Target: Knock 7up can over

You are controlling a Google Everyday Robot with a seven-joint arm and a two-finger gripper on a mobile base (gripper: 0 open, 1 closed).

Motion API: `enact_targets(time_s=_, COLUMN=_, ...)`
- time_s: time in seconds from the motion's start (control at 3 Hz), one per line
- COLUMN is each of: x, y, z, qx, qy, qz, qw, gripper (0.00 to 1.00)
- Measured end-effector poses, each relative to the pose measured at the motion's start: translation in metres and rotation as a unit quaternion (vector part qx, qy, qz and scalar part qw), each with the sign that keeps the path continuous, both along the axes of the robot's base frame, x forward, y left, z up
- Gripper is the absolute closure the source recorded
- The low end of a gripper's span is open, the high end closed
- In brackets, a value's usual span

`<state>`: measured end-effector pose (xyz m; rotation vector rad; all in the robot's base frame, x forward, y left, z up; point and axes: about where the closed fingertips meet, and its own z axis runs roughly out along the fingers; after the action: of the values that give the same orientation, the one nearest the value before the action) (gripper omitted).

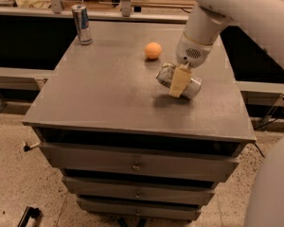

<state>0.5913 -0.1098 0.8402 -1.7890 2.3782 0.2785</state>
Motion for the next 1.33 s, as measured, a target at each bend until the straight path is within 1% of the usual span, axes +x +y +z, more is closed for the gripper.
enact_targets(time_s=0.33, x=-0.0014, y=0.001, z=-0.0014, qx=0.002, qy=0.001, qz=0.0, qw=1.0, gripper=0.45)
enact_targets(time_s=1.0, x=0.0008, y=0.0033, z=-0.0043, qx=0.002, qy=0.0, qz=0.001, qw=1.0, gripper=0.01)
enact_targets(time_s=1.33, x=0.0012, y=0.0037, z=-0.0049, qx=0.002, qy=0.0, qz=0.001, qw=1.0, gripper=0.0)
